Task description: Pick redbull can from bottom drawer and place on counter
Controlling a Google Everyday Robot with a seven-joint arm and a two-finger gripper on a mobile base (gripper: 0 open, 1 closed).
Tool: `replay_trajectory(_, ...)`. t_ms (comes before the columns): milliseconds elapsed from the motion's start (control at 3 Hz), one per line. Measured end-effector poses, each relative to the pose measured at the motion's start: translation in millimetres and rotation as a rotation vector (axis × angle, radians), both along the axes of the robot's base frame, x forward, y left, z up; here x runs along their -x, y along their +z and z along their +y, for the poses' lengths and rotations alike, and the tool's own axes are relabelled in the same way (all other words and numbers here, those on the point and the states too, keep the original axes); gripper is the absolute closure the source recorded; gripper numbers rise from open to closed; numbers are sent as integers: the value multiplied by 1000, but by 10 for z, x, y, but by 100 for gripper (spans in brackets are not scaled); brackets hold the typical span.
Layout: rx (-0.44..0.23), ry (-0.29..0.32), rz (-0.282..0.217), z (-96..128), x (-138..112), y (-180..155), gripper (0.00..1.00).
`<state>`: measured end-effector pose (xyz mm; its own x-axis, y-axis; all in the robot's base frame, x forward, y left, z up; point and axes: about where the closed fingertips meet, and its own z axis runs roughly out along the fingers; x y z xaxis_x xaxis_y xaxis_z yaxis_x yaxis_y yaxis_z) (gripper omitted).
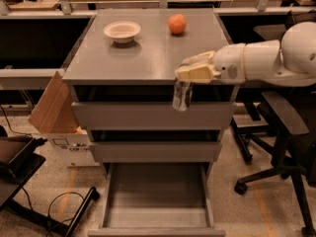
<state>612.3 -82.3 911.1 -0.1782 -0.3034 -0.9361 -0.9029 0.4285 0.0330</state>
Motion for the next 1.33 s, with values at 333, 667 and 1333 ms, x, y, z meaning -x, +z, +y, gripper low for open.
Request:
replay_trajectory(333, -30, -68, 35, -238, -439, 350, 100)
replay_trajectory(667, -38, -164, 7, -476, -897, 767, 100)
replay_trajectory(1333, 49, -331, -146, -705, -1598, 1318, 100)
